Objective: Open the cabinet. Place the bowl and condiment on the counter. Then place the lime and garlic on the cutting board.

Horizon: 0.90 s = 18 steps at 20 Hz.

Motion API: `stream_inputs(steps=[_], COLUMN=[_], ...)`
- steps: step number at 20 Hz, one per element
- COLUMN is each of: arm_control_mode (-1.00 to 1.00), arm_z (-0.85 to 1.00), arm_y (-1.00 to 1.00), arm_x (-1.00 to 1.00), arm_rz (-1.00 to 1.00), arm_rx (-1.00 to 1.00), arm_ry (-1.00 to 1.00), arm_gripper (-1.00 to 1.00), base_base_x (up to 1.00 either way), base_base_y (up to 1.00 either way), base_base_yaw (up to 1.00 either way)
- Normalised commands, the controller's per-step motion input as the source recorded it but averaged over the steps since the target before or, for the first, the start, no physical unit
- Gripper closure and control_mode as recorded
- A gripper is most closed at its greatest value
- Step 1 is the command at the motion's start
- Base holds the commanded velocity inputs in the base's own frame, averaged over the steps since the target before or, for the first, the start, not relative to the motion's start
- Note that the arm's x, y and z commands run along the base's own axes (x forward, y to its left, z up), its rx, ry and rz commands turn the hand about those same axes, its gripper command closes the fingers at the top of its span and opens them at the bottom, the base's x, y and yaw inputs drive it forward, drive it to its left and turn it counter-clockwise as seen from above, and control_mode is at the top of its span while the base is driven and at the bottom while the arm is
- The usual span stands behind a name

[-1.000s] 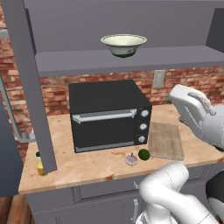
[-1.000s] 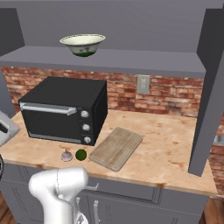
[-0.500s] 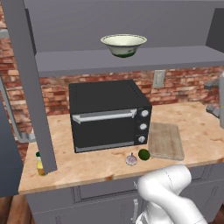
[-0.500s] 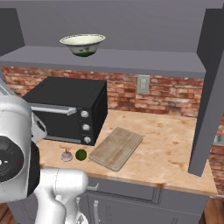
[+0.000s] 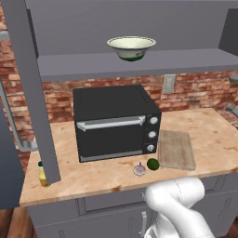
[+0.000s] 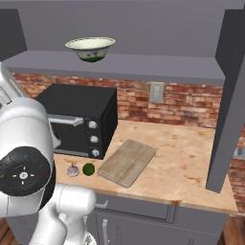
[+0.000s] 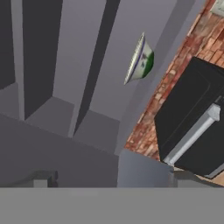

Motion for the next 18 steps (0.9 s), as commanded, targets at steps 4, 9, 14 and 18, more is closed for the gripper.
stream_inputs(steps=[4,9,14,18], arm_control_mode=[-1.00,-1.00,-1.00,-1.00], arm_z=[0.30,0.06,0.00,0.00], arm_y=[0.00,-0.04,0.00,0.00], arm_x=[0.22,0.25,0.30,0.38], arm_rz=[0.00,0.00,0.00,0.00], arm_rx=[0.00,0.01,0.00,0.00], arm_ry=[0.04,0.01,0.06,0.12], arm_gripper=[-1.00,-1.00,-1.00,-1.00], base_base_x=[0.00,0.00,0.00,0.00], base_base_y=[0.00,0.00,0.00,0.00], base_base_yaw=[0.00,0.00,0.00,0.00])
